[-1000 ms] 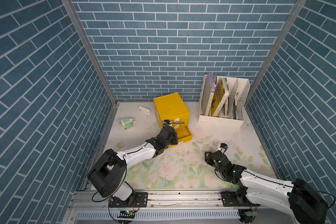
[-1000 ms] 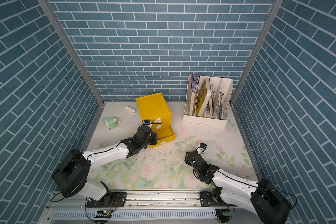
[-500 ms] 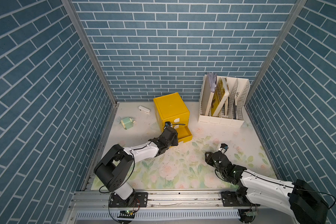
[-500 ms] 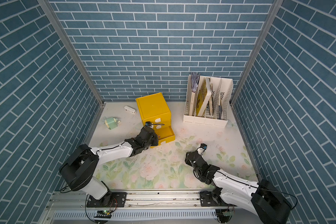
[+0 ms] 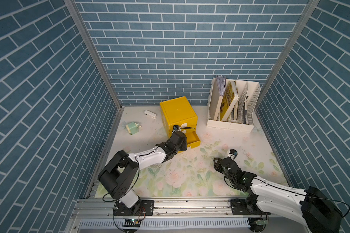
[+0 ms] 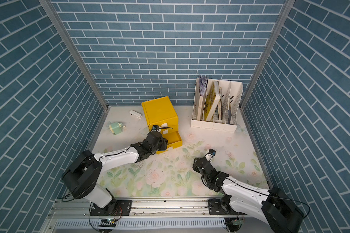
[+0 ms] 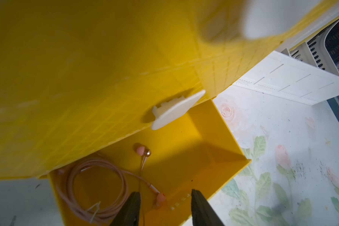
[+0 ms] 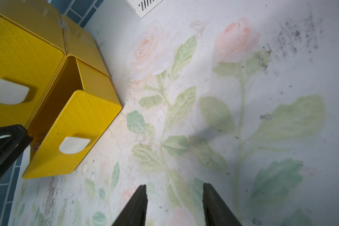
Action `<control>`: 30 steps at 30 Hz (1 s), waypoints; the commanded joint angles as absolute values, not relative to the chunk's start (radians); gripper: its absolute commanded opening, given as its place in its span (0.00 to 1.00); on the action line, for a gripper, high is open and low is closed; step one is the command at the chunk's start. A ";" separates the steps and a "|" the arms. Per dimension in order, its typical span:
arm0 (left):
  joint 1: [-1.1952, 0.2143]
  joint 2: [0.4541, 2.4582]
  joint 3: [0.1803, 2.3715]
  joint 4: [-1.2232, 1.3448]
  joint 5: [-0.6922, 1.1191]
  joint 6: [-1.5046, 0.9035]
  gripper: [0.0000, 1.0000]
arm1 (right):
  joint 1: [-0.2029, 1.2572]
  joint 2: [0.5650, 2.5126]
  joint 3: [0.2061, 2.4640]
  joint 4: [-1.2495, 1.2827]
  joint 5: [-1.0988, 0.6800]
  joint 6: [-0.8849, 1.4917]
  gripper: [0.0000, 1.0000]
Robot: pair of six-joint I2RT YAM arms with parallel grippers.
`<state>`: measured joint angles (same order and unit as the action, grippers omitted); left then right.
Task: Place the wired earphones into the drawer by color
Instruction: Place the wired earphones in the drawer, then close the drawer in the storage box.
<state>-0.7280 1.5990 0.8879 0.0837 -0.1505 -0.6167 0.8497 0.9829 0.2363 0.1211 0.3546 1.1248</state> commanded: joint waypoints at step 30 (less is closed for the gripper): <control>-0.474 1.412 1.313 -0.214 -0.034 -0.501 0.49 | 0.868 1.550 0.135 1.286 -0.121 1.206 0.03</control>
